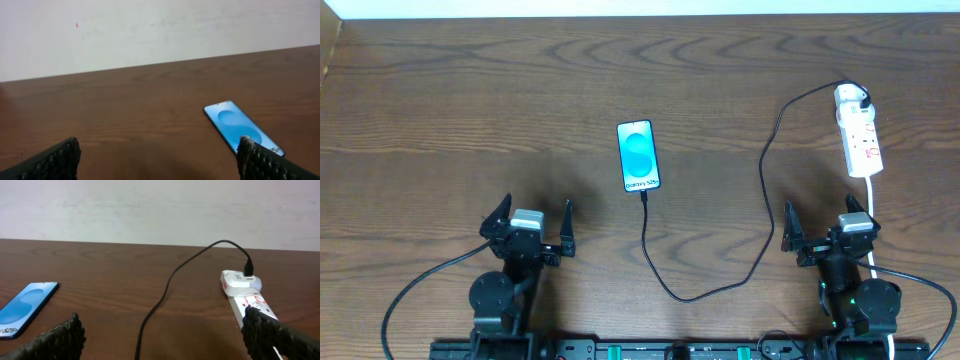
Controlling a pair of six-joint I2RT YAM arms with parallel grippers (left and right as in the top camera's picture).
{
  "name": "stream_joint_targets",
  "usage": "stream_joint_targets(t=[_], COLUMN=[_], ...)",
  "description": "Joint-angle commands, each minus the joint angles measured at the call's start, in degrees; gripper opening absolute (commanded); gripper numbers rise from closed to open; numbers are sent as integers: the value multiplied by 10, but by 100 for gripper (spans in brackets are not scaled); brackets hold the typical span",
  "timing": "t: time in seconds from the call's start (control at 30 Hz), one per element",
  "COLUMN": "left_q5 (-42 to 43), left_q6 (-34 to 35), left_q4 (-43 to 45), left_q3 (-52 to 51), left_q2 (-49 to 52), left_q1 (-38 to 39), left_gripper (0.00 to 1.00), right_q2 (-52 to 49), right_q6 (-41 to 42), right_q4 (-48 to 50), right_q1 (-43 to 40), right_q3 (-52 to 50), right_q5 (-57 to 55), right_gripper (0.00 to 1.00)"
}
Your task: Plug charger to phone and switch on socket
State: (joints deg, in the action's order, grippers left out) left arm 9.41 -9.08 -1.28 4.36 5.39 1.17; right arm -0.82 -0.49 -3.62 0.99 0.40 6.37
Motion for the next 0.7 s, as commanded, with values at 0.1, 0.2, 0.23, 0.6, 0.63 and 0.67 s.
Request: stream_joint_targets(t=[0.1,0.2,0.23,0.6,0.63,0.67], left_q5=[-22,-26,-26,-28,-28,-28], left_q6=[-14,-13,-14,-14,-14,-14], left_q4=[3,-22,-22,-23,-23,-23], left_q3=[-41,-41,-41,-41,-41,-41], left_q2=[-39,-53,-53,-51,-51,-51], left_q1=[-3,-3,-3,-3,-3,-3], left_gripper=[99,99,99,99,99,99], right_q2=[5,5,5,5,5,5], right_q6=[-4,-4,-4,-4,-4,-4], right_q4=[-2,-2,-2,-2,-2,-2], right_q1=[6,6,6,6,6,6], right_q3=[-1,-1,-1,-1,-1,-1], right_q5=[-3,-3,-3,-3,-3,-3], right_gripper=[99,99,99,99,99,99])
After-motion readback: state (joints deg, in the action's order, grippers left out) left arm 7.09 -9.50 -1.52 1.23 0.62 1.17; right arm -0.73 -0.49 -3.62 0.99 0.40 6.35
